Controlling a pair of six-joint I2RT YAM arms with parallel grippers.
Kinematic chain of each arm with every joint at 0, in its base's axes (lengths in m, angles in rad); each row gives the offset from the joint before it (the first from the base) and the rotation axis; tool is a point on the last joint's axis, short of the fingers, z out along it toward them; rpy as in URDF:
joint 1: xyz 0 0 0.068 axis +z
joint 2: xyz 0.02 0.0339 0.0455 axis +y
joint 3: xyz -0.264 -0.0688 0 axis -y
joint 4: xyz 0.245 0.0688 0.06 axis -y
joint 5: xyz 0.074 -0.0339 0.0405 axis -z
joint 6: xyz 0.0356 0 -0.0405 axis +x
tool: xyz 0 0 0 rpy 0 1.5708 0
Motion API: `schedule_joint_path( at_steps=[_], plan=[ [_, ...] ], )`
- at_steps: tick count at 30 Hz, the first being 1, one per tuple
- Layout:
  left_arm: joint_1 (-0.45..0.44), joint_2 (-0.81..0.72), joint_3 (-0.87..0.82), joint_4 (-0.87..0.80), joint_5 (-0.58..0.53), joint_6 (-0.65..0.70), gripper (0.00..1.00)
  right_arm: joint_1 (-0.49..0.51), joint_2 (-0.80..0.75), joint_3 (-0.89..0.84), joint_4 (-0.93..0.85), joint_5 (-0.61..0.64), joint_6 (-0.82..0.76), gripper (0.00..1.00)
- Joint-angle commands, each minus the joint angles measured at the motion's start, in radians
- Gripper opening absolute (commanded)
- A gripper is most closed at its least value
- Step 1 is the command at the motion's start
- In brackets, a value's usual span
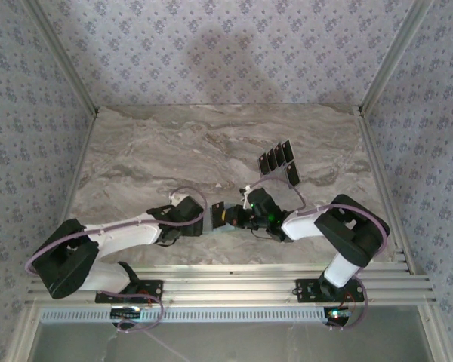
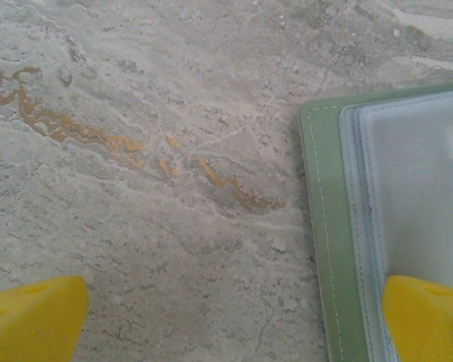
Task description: Put the credit cards into the card holder
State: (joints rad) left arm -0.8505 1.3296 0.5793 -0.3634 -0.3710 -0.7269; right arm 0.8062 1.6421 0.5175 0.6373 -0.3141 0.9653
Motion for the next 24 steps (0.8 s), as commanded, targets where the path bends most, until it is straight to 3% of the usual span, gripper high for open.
schedule_joint_path(
  at_steps=[1,24],
  plan=[
    [0.007,0.01,-0.014,-0.006,-0.018,-0.003,1.0,-0.003,0.016,0.003,0.035,-0.018,0.016,0.0],
    [0.007,0.006,-0.023,-0.002,-0.013,-0.006,1.0,0.003,-0.01,-0.057,0.103,0.002,0.06,0.0]
  ],
)
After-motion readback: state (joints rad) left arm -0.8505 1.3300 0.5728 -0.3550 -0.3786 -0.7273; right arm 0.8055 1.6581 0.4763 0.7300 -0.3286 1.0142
